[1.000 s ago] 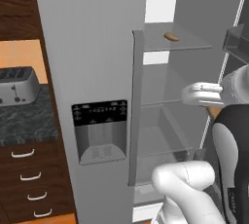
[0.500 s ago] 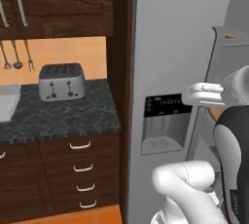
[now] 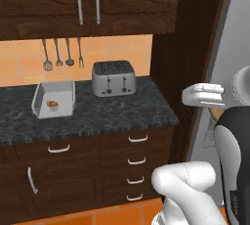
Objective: Place one sweet potato and one chicken drumstick in each tupperware on the nearby counter, to pack two identical lunches.
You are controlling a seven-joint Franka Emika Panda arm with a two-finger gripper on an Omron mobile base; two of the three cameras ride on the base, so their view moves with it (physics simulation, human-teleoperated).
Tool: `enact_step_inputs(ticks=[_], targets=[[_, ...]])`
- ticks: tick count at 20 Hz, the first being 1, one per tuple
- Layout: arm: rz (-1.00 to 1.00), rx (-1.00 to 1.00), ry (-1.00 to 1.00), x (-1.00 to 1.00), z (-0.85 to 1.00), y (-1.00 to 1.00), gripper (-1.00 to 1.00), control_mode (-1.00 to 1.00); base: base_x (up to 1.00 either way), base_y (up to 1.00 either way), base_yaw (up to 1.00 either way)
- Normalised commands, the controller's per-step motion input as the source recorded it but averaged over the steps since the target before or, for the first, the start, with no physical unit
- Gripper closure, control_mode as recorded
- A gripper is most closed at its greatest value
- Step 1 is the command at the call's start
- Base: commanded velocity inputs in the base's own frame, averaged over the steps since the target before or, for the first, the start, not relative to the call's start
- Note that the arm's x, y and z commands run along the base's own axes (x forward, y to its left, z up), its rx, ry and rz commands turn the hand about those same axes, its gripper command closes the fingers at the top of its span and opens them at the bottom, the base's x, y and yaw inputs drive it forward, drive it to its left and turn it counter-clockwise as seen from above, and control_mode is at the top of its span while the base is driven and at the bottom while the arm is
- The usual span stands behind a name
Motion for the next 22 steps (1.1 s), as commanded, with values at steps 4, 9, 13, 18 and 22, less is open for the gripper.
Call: enact_step_inputs(ticks=[4, 9, 13, 18, 22], targets=[[0.00, 0.00, 0.00, 0.00, 0.00, 0.00, 1.00, 1.00, 0.00, 1.00, -0.03], [0.00, 0.00, 0.00, 0.00, 0.00, 0.00, 1.00, 1.00, 0.18, 1.00, -0.05], [0.00, 0.00, 0.00, 0.00, 0.00, 0.00, 1.00, 1.00, 0.67, 0.95, -0.01], [0.00, 0.00, 0.00, 0.00, 0.00, 0.00, 1.00, 1.00, 0.82, 0.37, 0.00], [0.00, 0.01, 0.00, 0.01, -0.13, -0.15, 1.00, -1.00, 0.23, -0.11, 0.00]])
